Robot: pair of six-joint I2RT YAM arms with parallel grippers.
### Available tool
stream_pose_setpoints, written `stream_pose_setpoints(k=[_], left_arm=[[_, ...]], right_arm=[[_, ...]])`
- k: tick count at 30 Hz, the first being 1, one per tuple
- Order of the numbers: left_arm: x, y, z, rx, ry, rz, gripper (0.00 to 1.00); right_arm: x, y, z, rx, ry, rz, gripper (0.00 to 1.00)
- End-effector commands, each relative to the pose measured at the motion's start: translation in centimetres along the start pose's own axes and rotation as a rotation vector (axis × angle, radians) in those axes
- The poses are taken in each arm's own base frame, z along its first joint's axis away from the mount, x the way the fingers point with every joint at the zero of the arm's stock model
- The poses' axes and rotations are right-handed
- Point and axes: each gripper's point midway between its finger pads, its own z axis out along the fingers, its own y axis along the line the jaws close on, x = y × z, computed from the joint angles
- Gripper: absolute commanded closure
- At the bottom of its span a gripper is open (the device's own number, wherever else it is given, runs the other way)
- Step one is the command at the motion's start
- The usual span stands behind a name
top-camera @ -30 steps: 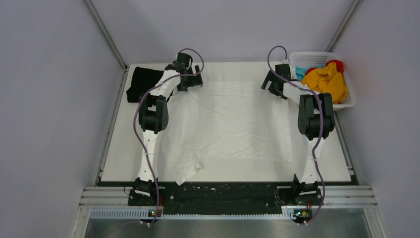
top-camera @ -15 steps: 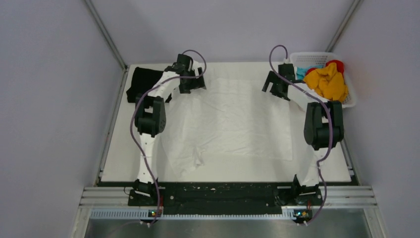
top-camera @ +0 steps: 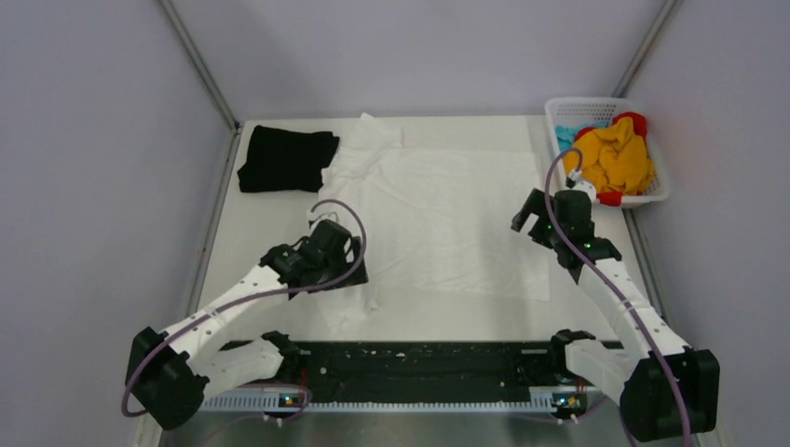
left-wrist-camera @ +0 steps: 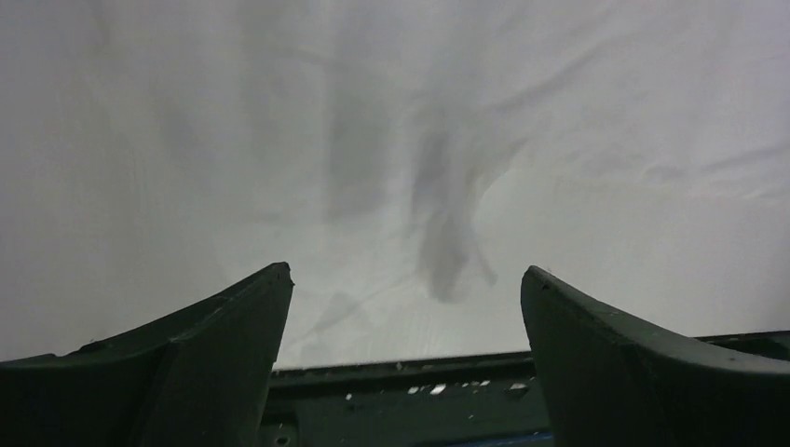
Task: Fold and stack the t-shirts
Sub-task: Grab the side of the flattened tshirt closest away from the robot with both arms
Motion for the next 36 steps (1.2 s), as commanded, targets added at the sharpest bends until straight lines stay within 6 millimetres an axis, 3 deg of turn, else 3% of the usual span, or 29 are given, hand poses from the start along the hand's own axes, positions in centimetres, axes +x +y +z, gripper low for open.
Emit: stream_pose_setpoints(k=[1,6,12,15,18,21,22,28,36], left_arm=[[7.0,6.1,-0.5,-0.241,0.103,-0.108,0.04],[11.0,6.4,-0.7,-0.177,0.186,-0.154,0.16],[13.2,6.3,1.0,-0.161,0.262,-0.123,0.32],[13.3,6.4,2.0,-0.188,0.269,-0.101,0.44],[13.1,6.7,2.6,-0.240,0.275,-0.088,0.60],[12.9,6.6,2.8,-0.257,0.276,-0.070,0.86],[12.9,6.6,2.8,-0.254,0.277,-0.066,0.99],[12.4,5.5,2.6,-0.159,0.246,-0.045,1.00],[11.4,3.0,1.8,0.001,0.221,-0.001,1.00]], right_arm=[[1.8,-1.9,-1.9,0.040,0.001,0.040,0.01],[2.7,-3.3,-3.0,0.065,-0.042,0.074,0.01],[3.7,-5.1,-2.9,0.133,-0.043,0.074,0.01],[4.1,-5.4,-2.6,0.151,-0.031,0.080,0.01],[4.5,-5.6,-2.6,0.164,-0.018,0.094,0.01],[5.0,-6.1,-3.0,0.188,-0.013,0.139,0.01],[5.3,-6.2,-3.1,0.196,-0.004,0.153,0.01],[7.6,-7.3,-4.5,0.243,0.061,0.225,0.04],[12.0,-8.8,-5.6,0.291,0.105,0.470,0.10]])
